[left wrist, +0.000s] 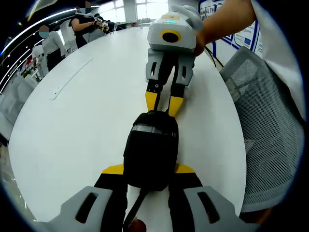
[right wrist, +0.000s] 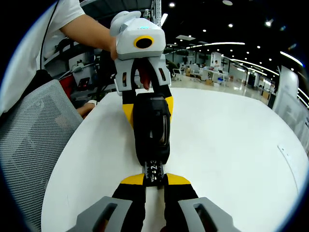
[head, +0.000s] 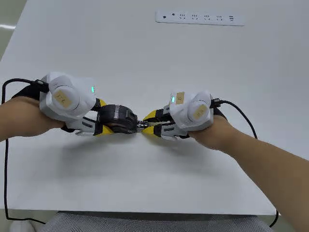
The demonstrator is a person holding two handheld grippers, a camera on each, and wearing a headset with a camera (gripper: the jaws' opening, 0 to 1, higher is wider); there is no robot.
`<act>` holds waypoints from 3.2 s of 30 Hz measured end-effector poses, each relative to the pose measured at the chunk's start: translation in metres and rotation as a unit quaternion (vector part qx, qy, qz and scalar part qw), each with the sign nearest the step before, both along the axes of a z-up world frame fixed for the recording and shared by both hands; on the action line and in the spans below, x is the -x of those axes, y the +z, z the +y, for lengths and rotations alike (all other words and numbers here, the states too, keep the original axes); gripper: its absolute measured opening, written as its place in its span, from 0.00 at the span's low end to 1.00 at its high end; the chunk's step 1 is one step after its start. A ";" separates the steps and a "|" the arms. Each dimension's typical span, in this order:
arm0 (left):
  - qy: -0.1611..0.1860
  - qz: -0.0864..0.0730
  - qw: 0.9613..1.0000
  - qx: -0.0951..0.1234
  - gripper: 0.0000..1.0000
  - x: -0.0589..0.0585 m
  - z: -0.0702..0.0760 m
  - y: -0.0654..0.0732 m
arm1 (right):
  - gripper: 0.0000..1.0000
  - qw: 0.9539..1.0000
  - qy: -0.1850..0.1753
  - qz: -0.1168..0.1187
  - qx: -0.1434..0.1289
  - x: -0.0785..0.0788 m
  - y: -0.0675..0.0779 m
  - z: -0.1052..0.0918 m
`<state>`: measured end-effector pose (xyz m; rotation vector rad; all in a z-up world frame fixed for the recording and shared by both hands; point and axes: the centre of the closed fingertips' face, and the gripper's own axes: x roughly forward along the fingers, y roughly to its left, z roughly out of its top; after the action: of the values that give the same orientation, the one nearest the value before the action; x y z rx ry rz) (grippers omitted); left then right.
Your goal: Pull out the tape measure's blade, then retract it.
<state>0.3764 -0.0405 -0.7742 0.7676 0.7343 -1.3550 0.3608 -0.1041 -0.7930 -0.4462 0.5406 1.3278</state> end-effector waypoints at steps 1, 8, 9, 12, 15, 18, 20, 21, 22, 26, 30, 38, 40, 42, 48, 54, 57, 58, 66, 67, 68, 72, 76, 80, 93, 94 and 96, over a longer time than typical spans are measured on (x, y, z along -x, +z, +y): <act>0.000 0.000 1.000 -0.001 0.27 0.000 0.000 0.000 | 0.10 1.000 -0.001 0.002 0.000 0.001 0.000 -0.001; 0.002 0.002 1.000 0.000 0.27 -0.001 0.000 0.000 | 0.10 1.000 -0.007 0.003 0.003 0.001 0.000 -0.013; 0.002 0.002 1.000 0.000 0.27 -0.001 0.000 0.000 | 0.10 1.000 -0.007 0.002 0.004 0.001 0.000 -0.014; 0.003 0.002 1.000 0.001 0.27 -0.001 0.000 0.000 | 0.10 1.000 -0.009 0.003 0.005 0.001 -0.001 -0.017; 0.003 0.002 1.000 0.001 0.27 -0.001 0.000 0.000 | 0.10 1.000 -0.011 0.004 0.006 0.001 0.000 -0.020; 0.003 0.002 1.000 0.001 0.27 -0.001 -0.001 0.000 | 0.10 1.000 -0.015 0.007 0.005 0.002 0.000 -0.024; 0.003 0.002 1.000 0.001 0.27 -0.001 -0.001 0.000 | 0.10 1.000 -0.017 0.006 0.007 0.003 0.000 -0.027; 0.003 0.002 1.000 0.001 0.27 -0.001 -0.001 0.000 | 0.10 1.000 -0.018 0.007 0.007 0.003 0.000 -0.028; 0.002 0.001 1.000 0.001 0.27 -0.001 -0.001 -0.001 | 0.10 1.000 -0.020 0.009 0.007 0.003 -0.001 -0.030; 0.003 0.001 1.000 0.000 0.27 0.000 -0.001 -0.001 | 0.10 1.000 -0.026 0.008 0.010 0.006 0.000 -0.038; 0.002 0.000 1.000 0.000 0.27 0.000 -0.001 -0.001 | 0.10 0.999 -0.032 0.008 0.014 0.007 -0.001 -0.047; 0.002 0.001 1.000 0.001 0.27 0.000 -0.002 -0.001 | 0.10 0.999 -0.042 0.009 0.017 0.008 -0.001 -0.060; 0.003 0.001 1.000 0.002 0.27 0.000 -0.002 0.000 | 0.10 0.999 -0.044 0.008 0.019 0.008 -0.001 -0.063; 0.002 0.002 1.000 0.001 0.27 0.000 -0.002 -0.001 | 0.10 0.999 -0.044 0.008 0.021 0.008 -0.001 -0.065; 0.002 0.003 1.000 0.002 0.27 0.000 -0.002 -0.001 | 0.10 0.998 -0.049 0.009 0.024 0.010 -0.001 -0.076; 0.003 0.004 1.000 0.003 0.27 0.000 -0.002 -0.001 | 0.10 0.998 -0.049 0.005 0.028 0.011 0.001 -0.083; 0.002 0.003 1.000 0.003 0.27 0.000 -0.001 -0.001 | 0.10 0.998 -0.051 0.008 0.032 0.012 -0.001 -0.089; 0.002 0.004 1.000 0.003 0.27 0.000 -0.002 -0.001 | 0.10 0.998 -0.051 0.009 0.032 0.012 -0.001 -0.091; 0.001 0.005 1.000 0.005 0.27 0.000 -0.002 -0.001 | 0.10 0.998 -0.051 0.002 0.043 0.016 0.000 -0.106; 0.001 0.005 1.000 0.005 0.27 0.000 -0.002 -0.001 | 0.10 0.998 -0.052 0.002 0.045 0.017 0.000 -0.109; 0.002 0.005 1.000 0.004 0.27 0.000 -0.002 -0.001 | 0.10 0.998 -0.053 0.003 0.045 0.017 0.000 -0.112; 0.002 0.004 1.000 0.005 0.27 0.000 -0.002 -0.001 | 0.10 0.997 -0.057 0.005 0.049 0.019 0.000 -0.120; 0.001 0.004 1.000 0.005 0.27 0.000 -0.002 -0.001 | 0.10 0.997 -0.059 0.006 0.054 0.021 0.000 -0.129; 0.002 0.004 1.000 0.005 0.27 0.000 -0.002 -0.001 | 0.10 0.996 -0.061 0.007 0.060 0.021 0.000 -0.137; 0.005 0.005 1.000 0.006 0.27 0.000 -0.003 0.000 | 0.10 0.994 -0.070 0.012 0.081 0.028 0.004 -0.169; 0.005 0.005 1.000 0.006 0.27 0.000 -0.003 0.000 | 0.10 0.994 -0.070 0.008 0.080 0.027 0.005 -0.171; 0.006 0.005 1.000 0.006 0.27 0.000 -0.002 0.000 | 0.10 0.994 -0.072 0.012 0.083 0.026 0.004 -0.177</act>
<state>0.3764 -0.0429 -0.7741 0.7476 0.7367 -1.3522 0.3350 -0.2809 -0.7895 -0.5174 0.6934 1.1554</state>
